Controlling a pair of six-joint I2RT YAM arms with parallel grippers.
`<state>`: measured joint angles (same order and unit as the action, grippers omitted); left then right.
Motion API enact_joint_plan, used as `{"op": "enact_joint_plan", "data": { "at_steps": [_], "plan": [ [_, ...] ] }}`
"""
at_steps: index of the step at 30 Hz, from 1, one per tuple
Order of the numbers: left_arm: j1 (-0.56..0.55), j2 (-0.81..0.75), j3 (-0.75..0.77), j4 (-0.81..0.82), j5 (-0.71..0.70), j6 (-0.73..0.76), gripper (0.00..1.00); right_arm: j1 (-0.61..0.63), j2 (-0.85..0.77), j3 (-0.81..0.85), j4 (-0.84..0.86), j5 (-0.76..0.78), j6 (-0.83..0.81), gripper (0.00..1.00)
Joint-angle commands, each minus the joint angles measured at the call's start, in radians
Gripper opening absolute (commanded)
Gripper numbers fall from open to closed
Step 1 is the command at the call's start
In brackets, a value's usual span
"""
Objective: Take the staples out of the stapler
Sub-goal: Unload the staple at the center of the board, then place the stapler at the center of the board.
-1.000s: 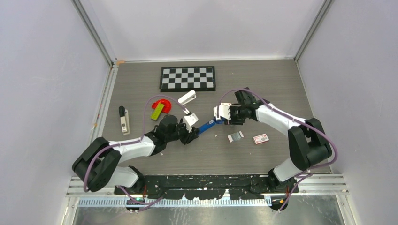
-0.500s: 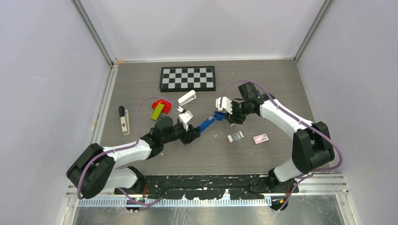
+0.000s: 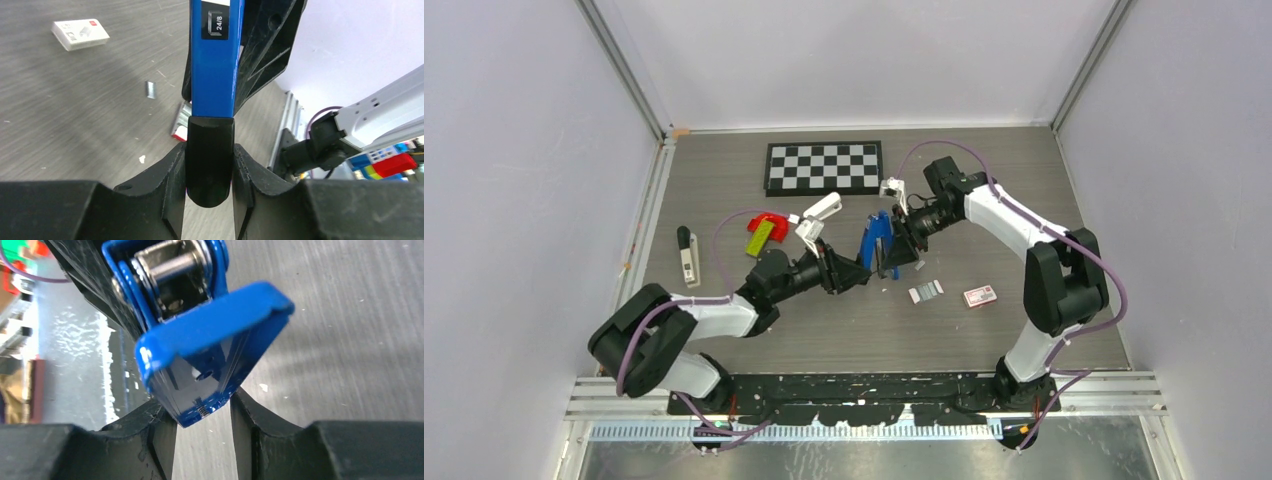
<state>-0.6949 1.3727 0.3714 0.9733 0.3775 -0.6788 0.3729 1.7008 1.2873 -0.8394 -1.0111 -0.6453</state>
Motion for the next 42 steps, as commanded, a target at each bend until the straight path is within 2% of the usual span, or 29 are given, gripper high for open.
{"op": "enact_joint_plan", "data": {
  "at_steps": [1, 5, 9, 13, 16, 21, 23, 27, 32, 37, 42],
  "plan": [
    [0.013, 0.074, 0.071, 0.163, -0.048, -0.155, 0.00, 0.014, -0.014, 0.014, -0.044, -0.190, 0.106, 0.15],
    [0.014, 0.154, 0.081, 0.298, -0.093, -0.232, 0.00, 0.014, -0.008, -0.032, 0.062, -0.197, 0.216, 0.43],
    [0.013, 0.211, 0.095, 0.385, -0.096, -0.301, 0.00, 0.010, 0.007, 0.000, -0.005, -0.198, 0.166, 0.66],
    [0.032, 0.168, 0.088, 0.326, -0.100, -0.287, 0.00, -0.058, -0.037, 0.014, -0.042, -0.175, 0.150, 0.82],
    [0.058, 0.094, 0.089, 0.192, -0.099, -0.245, 0.00, -0.131, -0.087, -0.006, -0.034, -0.121, 0.143, 0.92],
    [0.083, 0.002, 0.160, -0.084, -0.083, -0.120, 0.00, -0.199, -0.141, -0.032, -0.032, -0.045, 0.115, 0.95],
    [0.092, -0.009, 0.232, -0.277, -0.063, -0.052, 0.00, -0.220, -0.156, -0.023, -0.054, -0.046, 0.090, 0.95],
    [0.094, 0.017, 0.458, -0.708, -0.050, 0.191, 0.00, -0.270, -0.202, -0.034, -0.063, -0.060, 0.062, 0.96],
    [0.094, 0.168, 0.783, -1.130, -0.088, 0.469, 0.00, -0.350, -0.239, -0.042, -0.094, -0.104, 0.014, 0.96],
    [0.092, 0.391, 1.047, -1.359, -0.090, 0.628, 0.00, -0.416, -0.241, -0.031, -0.164, -0.163, -0.052, 0.96],
    [0.074, 0.567, 1.244, -1.468, -0.129, 0.688, 0.00, -0.478, -0.232, -0.004, -0.267, -0.212, -0.157, 0.96]
  ]
}}
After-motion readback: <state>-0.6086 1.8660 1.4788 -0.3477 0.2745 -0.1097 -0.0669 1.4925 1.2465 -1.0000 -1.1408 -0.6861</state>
